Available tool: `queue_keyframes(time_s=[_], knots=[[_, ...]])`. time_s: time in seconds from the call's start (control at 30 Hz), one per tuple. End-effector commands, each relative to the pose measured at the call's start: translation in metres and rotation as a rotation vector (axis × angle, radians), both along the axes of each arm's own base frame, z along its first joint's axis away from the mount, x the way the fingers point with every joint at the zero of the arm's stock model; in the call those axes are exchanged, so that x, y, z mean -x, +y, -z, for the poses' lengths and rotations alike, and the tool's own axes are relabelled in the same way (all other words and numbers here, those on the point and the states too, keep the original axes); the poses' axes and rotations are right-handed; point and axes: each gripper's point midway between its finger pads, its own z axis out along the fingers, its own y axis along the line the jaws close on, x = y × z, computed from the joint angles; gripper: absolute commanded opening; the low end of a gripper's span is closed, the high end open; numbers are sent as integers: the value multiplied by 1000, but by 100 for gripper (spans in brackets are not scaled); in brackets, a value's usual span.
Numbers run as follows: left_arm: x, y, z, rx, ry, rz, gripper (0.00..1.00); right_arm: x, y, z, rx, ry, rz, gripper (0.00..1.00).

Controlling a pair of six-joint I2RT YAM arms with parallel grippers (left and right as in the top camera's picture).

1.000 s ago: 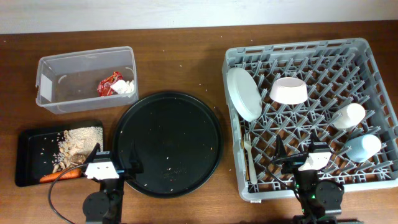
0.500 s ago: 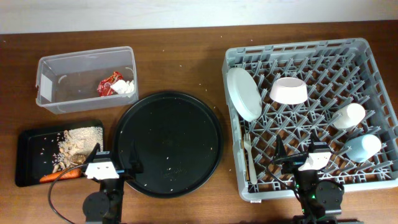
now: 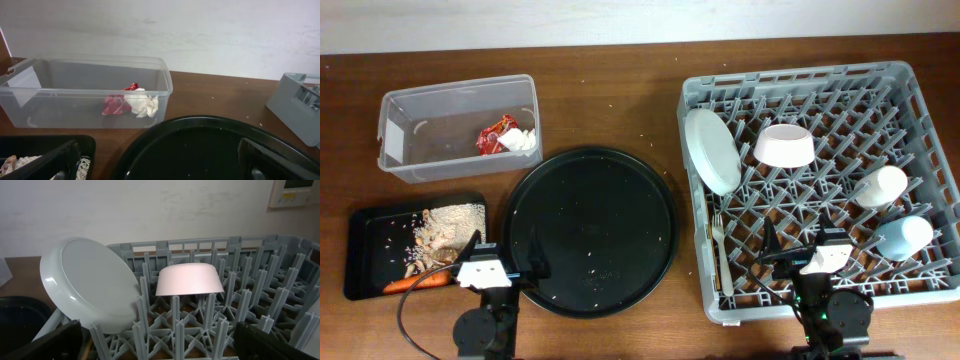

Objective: Sort waste into correct bins and load items into the dishwasher rack

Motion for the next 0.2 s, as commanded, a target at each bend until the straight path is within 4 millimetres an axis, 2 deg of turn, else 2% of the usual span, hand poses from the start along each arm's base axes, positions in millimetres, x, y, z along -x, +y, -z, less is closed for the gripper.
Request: queue_keyframes(time_s=[0.0,0.17], knots=[[0,2,1,-20,-2,-10,99,0,-2,2,7,1,5,98],[0,2,1,-20,-2,-10,99,0,-2,2,7,1,5,98]])
